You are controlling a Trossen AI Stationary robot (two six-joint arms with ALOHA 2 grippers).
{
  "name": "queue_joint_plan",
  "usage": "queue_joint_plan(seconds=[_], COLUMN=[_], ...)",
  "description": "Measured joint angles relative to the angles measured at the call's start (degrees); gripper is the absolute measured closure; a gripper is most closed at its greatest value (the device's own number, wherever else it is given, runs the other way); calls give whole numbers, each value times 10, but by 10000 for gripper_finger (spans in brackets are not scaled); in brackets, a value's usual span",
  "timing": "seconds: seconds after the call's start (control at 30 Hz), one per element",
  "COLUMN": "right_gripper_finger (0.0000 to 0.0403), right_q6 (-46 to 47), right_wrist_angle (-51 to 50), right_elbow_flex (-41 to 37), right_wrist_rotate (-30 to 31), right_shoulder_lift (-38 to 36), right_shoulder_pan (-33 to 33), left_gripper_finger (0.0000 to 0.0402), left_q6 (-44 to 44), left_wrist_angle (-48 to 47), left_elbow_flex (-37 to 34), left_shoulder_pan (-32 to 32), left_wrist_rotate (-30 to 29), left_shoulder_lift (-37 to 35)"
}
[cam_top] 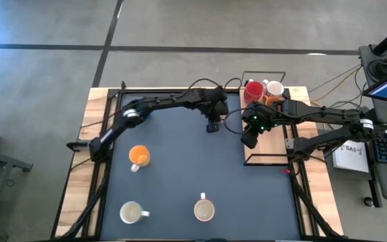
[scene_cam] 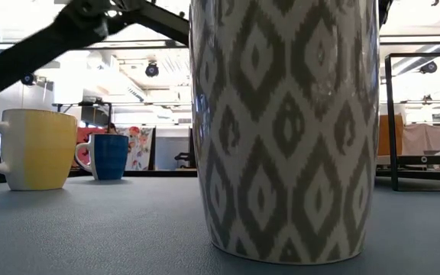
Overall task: Place coffee mugs
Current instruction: Move the orange patterned mug to the top middle, then move the blue mug to the top middle
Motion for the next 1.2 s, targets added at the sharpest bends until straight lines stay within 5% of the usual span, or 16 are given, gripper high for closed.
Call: queue_joint_plan(seconds=[0.3, 0.8, 1.2], right_gripper_finger=[291, 291, 291], right_q6=[-1, -15, -33], right_wrist_angle=[-1, -1, 0], right_elbow_flex=[-1, -3, -3], right_wrist_rotate=[0, 0, 0], right_shoulder_lift=[0, 0, 0], right_shoulder_pan=[0, 0, 0], left_gripper_finger=[388, 301, 295], left_q6=[12, 13, 25], left_wrist_angle=[-90, -107, -122], left_elbow_flex=[123, 124, 125], left_shoulder_pan=[0, 2, 5], left_wrist_rotate=[1, 15, 36], left_shoulder_lift=[61, 57, 14])
